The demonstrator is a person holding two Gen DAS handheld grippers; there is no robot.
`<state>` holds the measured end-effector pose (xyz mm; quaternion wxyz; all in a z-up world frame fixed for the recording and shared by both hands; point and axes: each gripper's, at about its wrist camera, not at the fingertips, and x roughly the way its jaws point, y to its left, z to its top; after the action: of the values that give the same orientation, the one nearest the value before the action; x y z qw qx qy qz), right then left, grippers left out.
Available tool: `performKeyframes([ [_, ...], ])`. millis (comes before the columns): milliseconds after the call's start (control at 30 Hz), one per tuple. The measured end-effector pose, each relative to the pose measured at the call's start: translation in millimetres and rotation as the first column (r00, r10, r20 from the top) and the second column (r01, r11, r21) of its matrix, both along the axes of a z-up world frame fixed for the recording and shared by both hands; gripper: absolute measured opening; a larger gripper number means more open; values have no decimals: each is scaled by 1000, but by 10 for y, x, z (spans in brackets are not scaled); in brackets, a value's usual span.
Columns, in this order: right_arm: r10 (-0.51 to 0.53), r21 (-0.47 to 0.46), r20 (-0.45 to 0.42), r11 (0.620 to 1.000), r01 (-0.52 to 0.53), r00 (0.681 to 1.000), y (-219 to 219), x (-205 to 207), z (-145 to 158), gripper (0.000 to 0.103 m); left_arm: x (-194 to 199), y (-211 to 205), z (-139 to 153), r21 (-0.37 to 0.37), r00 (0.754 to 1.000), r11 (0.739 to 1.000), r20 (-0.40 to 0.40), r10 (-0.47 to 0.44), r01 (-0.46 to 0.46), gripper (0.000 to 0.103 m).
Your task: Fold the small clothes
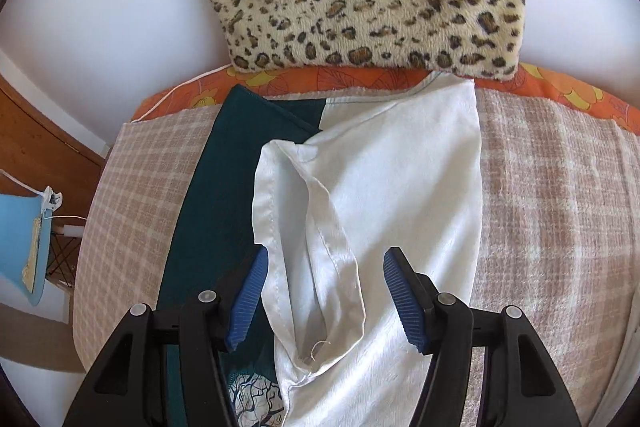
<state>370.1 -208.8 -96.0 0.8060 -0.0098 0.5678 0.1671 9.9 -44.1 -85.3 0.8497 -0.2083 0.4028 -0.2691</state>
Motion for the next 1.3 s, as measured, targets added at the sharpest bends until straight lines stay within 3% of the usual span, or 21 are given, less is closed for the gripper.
performKeyframes([
  [100,0,38,-51,999,2,999,-18,-112,-168,64,-1,-10,10,11,1000,1000,-4,3,-3,5],
  [167,11,114,-93,994,-1,996,9,-179,-216,63,-1,-29,10,21,1000,1000,-10,3,-3,9],
  [233,60,282,-150,959,-15,987,46,-247,-191,60,-2,-37,15,21,1000,1000,-16,8,-7,13],
  [300,126,436,-132,898,-57,983,74,-343,-41,60,-6,-49,21,25,1000,1000,-14,5,-5,13],
  [333,137,441,-91,894,-84,986,83,-391,64,57,-12,-54,27,27,1000,1000,-12,6,-5,13],
  [367,121,394,-38,914,-97,992,77,-432,164,57,-17,-54,32,24,1000,1000,-12,6,-5,13],
  [433,56,244,22,968,-60,998,36,-456,251,59,-26,-63,37,28,1000,1000,-15,1,-1,13],
  [700,-17,161,-70,986,28,997,-141,-378,-112,59,-83,-54,99,43,1000,999,5,11,-12,17],
  [933,100,364,-90,929,-61,991,153,-456,-97,58,-167,5,190,57,999,998,24,27,-28,17],
  [1133,120,368,-15,924,-106,993,85,-650,243,58,-247,183,380,62,997,997,63,51,-55,18],
  [1300,45,383,34,922,-55,998,-332,-901,550,58,-292,521,642,103,989,990,122,82,-95,30],
])
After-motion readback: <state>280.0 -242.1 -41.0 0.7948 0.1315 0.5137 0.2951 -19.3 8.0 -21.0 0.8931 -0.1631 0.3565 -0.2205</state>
